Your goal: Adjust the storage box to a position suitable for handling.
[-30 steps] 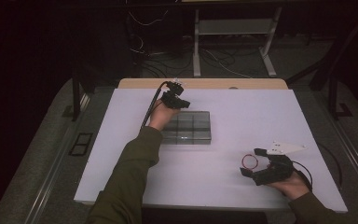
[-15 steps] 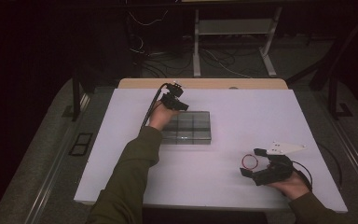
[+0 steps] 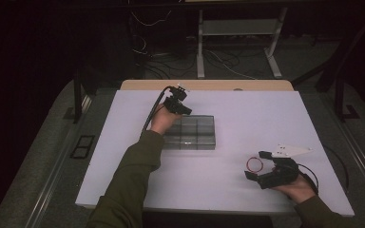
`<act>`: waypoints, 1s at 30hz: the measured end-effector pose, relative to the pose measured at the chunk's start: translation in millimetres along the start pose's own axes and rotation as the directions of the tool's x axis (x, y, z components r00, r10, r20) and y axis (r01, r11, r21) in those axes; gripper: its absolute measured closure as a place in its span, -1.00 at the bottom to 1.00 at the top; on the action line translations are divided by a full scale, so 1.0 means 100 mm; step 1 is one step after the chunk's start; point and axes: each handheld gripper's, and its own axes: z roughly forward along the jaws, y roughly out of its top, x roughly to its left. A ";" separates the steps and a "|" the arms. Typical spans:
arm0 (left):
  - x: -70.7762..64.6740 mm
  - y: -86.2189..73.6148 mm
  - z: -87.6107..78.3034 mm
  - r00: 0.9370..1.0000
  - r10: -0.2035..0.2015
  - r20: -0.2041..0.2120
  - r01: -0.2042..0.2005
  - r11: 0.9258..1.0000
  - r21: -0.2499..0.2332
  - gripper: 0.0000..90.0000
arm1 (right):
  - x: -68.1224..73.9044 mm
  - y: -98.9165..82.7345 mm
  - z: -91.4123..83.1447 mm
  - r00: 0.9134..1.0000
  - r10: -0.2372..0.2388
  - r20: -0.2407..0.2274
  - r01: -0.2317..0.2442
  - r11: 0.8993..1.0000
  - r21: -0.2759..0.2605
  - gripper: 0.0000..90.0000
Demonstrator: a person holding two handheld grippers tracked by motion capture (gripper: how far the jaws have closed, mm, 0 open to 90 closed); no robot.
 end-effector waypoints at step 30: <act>-0.18 -0.27 -0.13 0.998 0.013 0.059 -0.012 1.000 -0.026 0.98 | 0.00 0.00 0.01 1.000 -0.001 0.003 0.001 1.000 0.010 -0.97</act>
